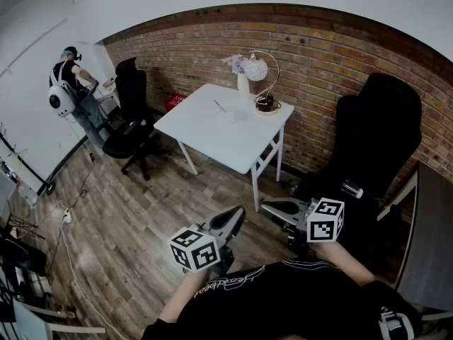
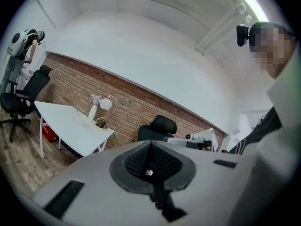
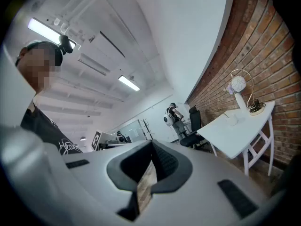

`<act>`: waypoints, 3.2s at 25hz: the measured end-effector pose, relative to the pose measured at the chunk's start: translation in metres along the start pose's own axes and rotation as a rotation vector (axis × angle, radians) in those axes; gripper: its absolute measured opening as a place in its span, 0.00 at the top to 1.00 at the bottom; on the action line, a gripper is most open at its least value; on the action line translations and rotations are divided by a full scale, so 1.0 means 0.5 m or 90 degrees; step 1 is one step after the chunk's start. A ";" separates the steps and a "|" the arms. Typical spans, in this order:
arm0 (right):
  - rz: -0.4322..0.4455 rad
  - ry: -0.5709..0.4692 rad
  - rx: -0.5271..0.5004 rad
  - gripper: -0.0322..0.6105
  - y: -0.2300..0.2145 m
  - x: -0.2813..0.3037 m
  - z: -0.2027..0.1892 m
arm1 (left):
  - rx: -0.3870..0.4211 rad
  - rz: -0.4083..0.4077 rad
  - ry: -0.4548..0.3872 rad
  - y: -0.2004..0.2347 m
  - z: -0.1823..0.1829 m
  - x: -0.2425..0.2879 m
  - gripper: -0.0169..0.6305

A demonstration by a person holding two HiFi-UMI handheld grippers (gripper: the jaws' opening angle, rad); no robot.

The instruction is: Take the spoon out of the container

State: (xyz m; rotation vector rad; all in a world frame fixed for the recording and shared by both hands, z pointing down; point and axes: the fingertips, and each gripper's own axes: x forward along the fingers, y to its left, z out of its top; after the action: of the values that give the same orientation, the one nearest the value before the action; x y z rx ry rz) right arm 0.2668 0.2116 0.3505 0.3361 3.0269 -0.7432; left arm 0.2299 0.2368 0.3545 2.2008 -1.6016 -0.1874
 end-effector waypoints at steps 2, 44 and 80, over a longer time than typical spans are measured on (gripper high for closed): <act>-0.001 0.003 -0.004 0.95 -0.007 0.001 0.002 | 0.003 -0.001 -0.001 0.004 0.004 0.005 0.97; -0.157 -0.036 0.069 0.95 -0.594 0.552 0.191 | -0.069 -0.111 0.042 0.767 0.323 0.224 0.96; -0.296 -0.068 0.167 0.95 -1.067 0.533 0.285 | -0.081 -0.023 0.105 1.225 0.409 0.658 0.83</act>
State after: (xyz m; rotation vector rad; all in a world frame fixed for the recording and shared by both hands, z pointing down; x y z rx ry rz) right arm -0.1114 -0.2604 0.4527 -0.4142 2.9284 -1.1412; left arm -0.2700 -0.2779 0.4576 2.0921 -1.4229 -0.1114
